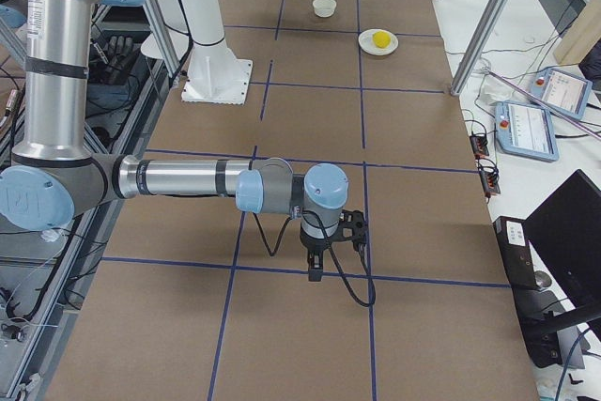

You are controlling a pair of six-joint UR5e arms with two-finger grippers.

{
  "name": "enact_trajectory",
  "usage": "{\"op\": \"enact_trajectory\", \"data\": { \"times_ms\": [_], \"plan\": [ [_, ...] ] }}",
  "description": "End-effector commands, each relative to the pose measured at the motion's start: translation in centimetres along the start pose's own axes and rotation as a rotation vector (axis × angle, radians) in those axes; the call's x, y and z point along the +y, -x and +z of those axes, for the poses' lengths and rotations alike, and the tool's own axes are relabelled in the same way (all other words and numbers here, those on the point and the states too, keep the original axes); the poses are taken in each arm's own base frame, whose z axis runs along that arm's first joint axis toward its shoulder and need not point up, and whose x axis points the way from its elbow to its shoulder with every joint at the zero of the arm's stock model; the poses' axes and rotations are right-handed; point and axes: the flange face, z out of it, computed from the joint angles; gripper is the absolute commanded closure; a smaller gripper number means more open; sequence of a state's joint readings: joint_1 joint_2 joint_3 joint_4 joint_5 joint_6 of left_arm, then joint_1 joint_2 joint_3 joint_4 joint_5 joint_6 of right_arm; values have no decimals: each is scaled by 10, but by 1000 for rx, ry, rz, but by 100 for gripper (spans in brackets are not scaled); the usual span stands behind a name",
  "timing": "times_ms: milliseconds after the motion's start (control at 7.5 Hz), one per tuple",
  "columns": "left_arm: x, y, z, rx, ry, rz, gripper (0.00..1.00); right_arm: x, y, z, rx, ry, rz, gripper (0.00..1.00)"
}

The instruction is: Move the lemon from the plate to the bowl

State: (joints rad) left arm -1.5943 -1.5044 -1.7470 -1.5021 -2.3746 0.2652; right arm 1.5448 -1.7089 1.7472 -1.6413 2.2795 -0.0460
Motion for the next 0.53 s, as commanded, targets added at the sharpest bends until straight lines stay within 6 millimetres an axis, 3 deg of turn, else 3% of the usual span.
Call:
{"op": "enact_trajectory", "data": {
  "times_ms": [0, 267, 400],
  "plan": [
    [-31, -54, 27, 22, 9, -26, 0, 0, 0, 0, 0, 0, 0, 0],
    [-96, -163, 59, 82, -38, -36, 1, 0, 0, 0, 0, 0, 0, 0],
    [-138, -213, 60, 107, -67, 57, 1, 0, 0, 0, 0, 0, 0, 0]
  ]
}}
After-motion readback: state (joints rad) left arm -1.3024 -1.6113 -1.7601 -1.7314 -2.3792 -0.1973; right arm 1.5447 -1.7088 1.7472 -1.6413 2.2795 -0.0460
